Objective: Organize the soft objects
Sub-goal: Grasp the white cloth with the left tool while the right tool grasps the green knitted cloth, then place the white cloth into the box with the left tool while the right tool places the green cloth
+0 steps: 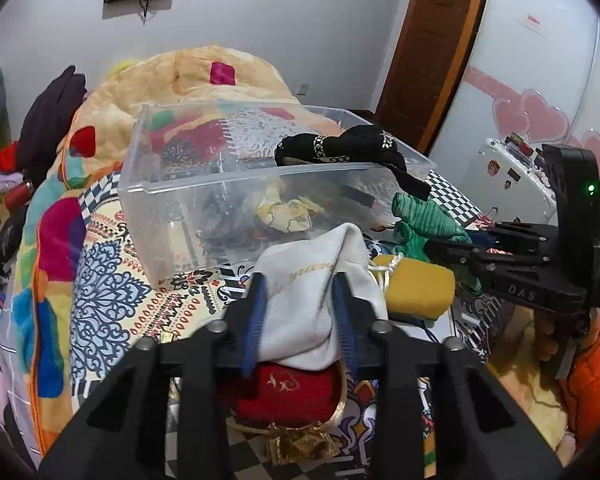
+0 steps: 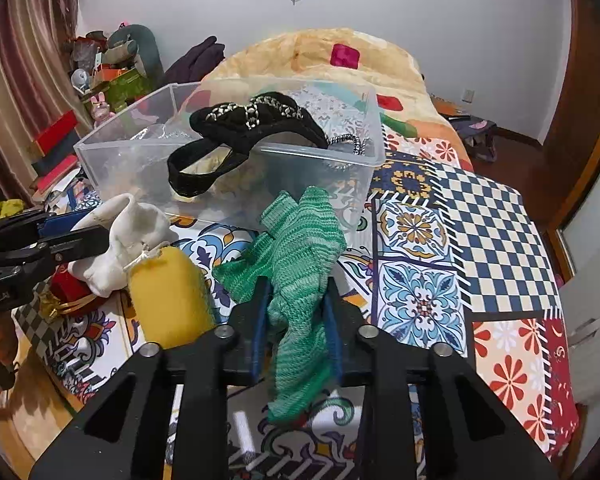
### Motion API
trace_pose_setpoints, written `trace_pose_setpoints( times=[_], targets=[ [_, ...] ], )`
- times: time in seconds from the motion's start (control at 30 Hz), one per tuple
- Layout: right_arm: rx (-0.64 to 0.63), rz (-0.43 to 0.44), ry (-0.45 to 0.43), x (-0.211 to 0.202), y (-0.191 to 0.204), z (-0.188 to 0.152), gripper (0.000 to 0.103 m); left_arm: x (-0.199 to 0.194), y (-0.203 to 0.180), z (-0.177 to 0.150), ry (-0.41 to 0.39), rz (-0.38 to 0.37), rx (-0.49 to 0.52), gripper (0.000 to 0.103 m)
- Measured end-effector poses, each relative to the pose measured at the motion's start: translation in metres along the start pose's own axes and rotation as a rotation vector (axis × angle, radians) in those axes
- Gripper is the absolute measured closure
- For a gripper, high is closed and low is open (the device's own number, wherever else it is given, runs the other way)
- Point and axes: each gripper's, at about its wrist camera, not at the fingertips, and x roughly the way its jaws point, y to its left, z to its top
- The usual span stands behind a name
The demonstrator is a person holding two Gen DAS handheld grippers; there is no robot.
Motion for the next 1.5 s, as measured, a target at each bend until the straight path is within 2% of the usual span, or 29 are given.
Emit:
trace_pose_setpoints(
  times=[0.03, 0.2, 0.37, 0.53, 0.63, 0.83, 1.0, 1.23, 1.5],
  targets=[
    [0.001, -0.001, -0.006, -0.002, -0.001, 0.000, 0.085, -0.001, 0.000, 0.000, 0.002, 0.005, 0.006, 0.091],
    [0.020, -0.001, -0.060, -0.022, -0.003, 0.002, 0.087, -0.012, 0.000, -0.001, -0.017, 0.010, 0.014, 0.097],
    [0.035, -0.002, -0.143, -0.049, -0.006, 0.009, 0.088, -0.033, -0.001, 0.006, -0.076, 0.026, 0.018, 0.097],
    [0.030, 0.010, -0.228, -0.071, -0.001, 0.027, 0.088, -0.060, 0.001, 0.025, -0.168, 0.026, -0.005, 0.097],
    [0.024, 0.025, -0.269, -0.076, 0.003, 0.038, 0.088, -0.072, 0.001, 0.040, -0.228, 0.037, -0.005, 0.097],
    [-0.007, 0.048, -0.311, -0.066, 0.015, 0.064, 0.088, -0.076, 0.006, 0.068, -0.295, 0.078, -0.011, 0.097],
    [-0.028, 0.073, -0.301, -0.049, 0.024, 0.081, 0.088, -0.057, 0.021, 0.081, -0.275, 0.108, -0.037, 0.097],
    [-0.070, 0.094, -0.217, -0.010, 0.032, 0.097, 0.088, -0.012, 0.040, 0.086, -0.183, 0.138, -0.049, 0.097],
    [-0.109, 0.079, -0.139, 0.022, 0.040, 0.099, 0.088, 0.027, 0.038, 0.084, -0.112, 0.150, -0.005, 0.097]
  ],
)
